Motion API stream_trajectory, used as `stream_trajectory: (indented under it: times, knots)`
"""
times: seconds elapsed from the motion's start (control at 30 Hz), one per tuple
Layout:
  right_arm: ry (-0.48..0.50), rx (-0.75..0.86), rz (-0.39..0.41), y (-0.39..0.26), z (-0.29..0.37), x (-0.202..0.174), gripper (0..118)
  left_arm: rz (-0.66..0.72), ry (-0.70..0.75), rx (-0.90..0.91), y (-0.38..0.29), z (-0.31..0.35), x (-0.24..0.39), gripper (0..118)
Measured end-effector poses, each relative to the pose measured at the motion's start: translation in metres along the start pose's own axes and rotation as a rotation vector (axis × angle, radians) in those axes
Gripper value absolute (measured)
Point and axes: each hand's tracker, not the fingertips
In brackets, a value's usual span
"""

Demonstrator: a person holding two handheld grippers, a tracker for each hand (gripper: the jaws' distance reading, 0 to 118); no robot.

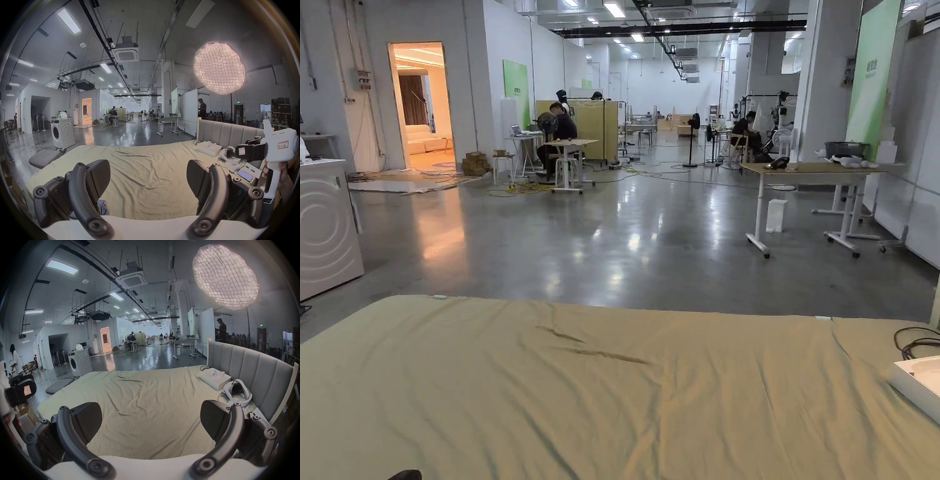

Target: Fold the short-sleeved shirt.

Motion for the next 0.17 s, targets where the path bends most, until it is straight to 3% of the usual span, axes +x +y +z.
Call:
stream_trajectory:
  times: [0.17]
  knots:
    - [-0.031, 0.013, 0.013, 0.0025, 0.0043, 0.0005, 118, 0.004, 0.007, 0.009, 0.0030, 0.0028, -0.0012, 100]
